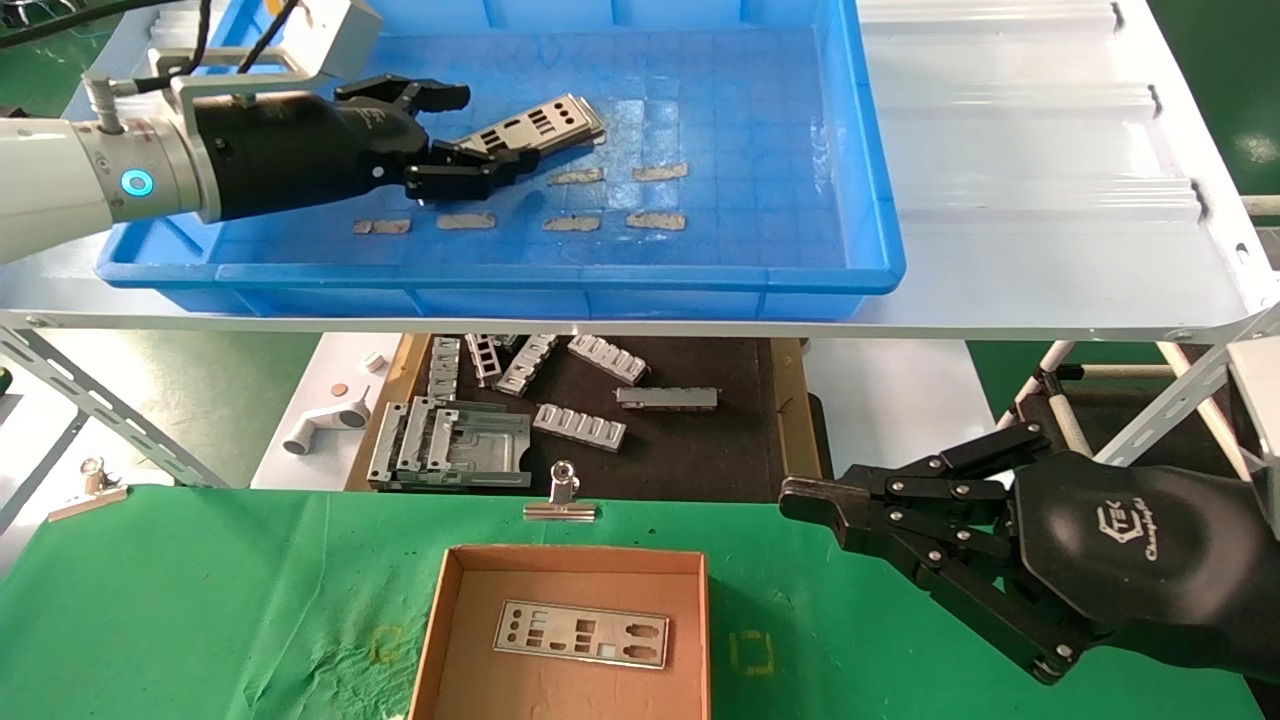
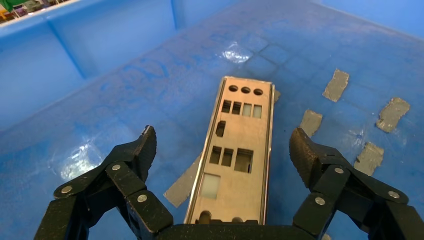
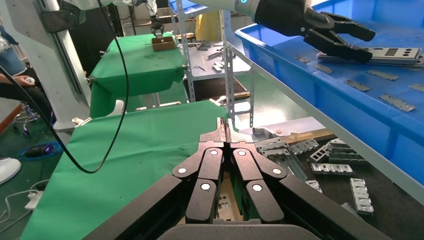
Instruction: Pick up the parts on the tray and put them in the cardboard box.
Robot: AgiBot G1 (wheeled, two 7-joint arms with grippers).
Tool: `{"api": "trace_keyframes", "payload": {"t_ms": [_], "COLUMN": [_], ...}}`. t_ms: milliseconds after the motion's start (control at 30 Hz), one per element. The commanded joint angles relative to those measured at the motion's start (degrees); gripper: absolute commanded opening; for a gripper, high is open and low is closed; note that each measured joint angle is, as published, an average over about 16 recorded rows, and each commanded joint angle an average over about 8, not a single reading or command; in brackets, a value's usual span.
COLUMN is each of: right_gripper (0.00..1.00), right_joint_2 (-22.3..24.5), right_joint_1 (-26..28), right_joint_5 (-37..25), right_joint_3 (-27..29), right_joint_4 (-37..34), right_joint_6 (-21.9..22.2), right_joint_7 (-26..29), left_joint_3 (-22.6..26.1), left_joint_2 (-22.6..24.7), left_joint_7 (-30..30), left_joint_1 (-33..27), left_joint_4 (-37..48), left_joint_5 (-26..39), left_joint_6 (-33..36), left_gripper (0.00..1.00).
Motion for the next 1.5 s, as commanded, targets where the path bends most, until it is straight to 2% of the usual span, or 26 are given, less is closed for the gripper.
{"api": "trace_keyframes", "payload": {"t_ms": [33,1133,1167,1400,1433,1500], "right_gripper": [0.00,0.00,0.00,0.00,0.00,0.00], "right_joint_2": [0.00,0.00,0.00,0.00,0.00,0.00], "right_joint_1": [0.00,0.00,0.00,0.00,0.00,0.00], "right_joint_5": [0.00,0.00,0.00,0.00,0.00,0.00], "right_joint_3": [0.00,0.00,0.00,0.00,0.00,0.00], "right_joint_4": [0.00,0.00,0.00,0.00,0.00,0.00], "right_joint_6": [0.00,0.00,0.00,0.00,0.00,0.00], "right_joint_7": [0.00,0.00,0.00,0.00,0.00,0.00], "left_joint_3": [-0.05,-0.53,-0.53,-0.51,-0.53,-0.58], "left_joint_2": [0.11,1.06,1.08,1.16,1.15,1.11], "left_joint_7": [0.20,1.42,1.41,1.26,1.24,1.21], "left_joint_1": [-0.09,-0.08,-0.05,0.04,0.04,0.03], "left_joint_4": [0.21,1.65,1.69,1.88,1.87,1.84], "left_joint_5": [-0.06,-0.72,-0.71,-0.69,-0.72,-0.78], "left_joint_6": [-0.04,-3.23,-3.30,-3.62,-3.58,-3.43], "left_gripper": [0.00,0.02,0.09,0.95,1.00,1.00]}}
